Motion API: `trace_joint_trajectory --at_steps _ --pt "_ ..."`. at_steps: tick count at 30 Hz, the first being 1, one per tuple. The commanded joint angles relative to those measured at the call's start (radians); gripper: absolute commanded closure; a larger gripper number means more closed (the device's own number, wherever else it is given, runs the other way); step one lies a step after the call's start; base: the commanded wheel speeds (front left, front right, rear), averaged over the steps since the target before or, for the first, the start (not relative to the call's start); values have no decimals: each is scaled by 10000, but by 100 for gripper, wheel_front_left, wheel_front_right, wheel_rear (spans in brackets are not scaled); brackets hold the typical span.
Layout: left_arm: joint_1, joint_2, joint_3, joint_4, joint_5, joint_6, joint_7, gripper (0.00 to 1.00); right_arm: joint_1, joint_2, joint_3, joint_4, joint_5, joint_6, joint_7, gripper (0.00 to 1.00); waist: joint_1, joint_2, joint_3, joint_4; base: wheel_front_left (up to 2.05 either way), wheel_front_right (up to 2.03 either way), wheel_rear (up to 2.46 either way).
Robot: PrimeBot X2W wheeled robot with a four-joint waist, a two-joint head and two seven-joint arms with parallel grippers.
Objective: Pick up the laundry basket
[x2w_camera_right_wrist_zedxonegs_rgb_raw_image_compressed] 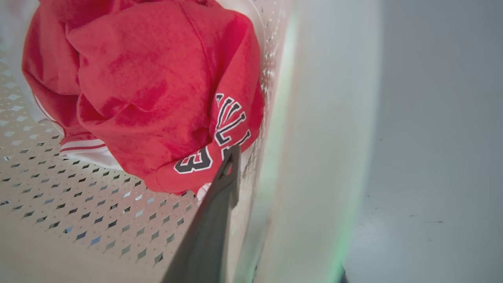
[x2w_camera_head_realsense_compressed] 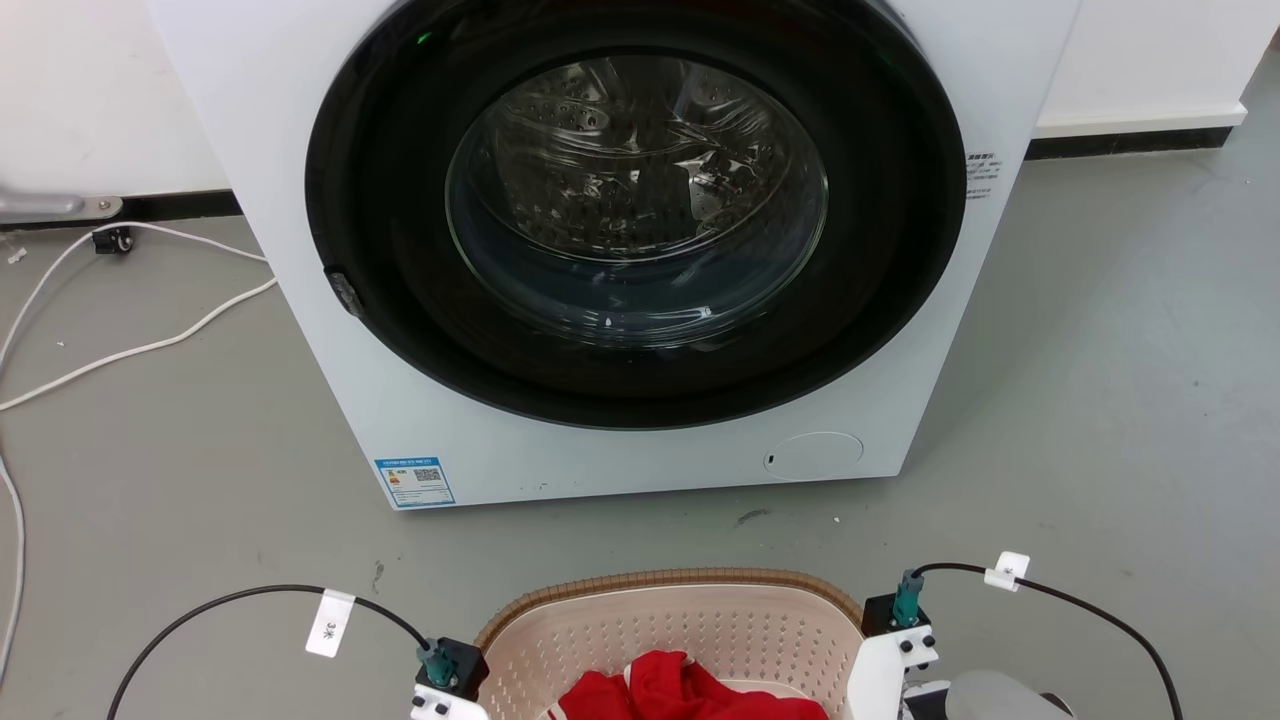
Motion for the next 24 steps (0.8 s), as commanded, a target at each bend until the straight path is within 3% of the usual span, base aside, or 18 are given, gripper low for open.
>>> trace_joint_trajectory --at_steps 1,24 --pt "-111 297 -82 97 123 -20 30 100 -135 -235 130 79 -118 36 48 100 0 0 1 1 0 0 0" --pt "-45 162 -92 207 81 -20 -79 100 -238 -264 223 151 -22 36 -8 100 0 0 51 8 0 0 0"
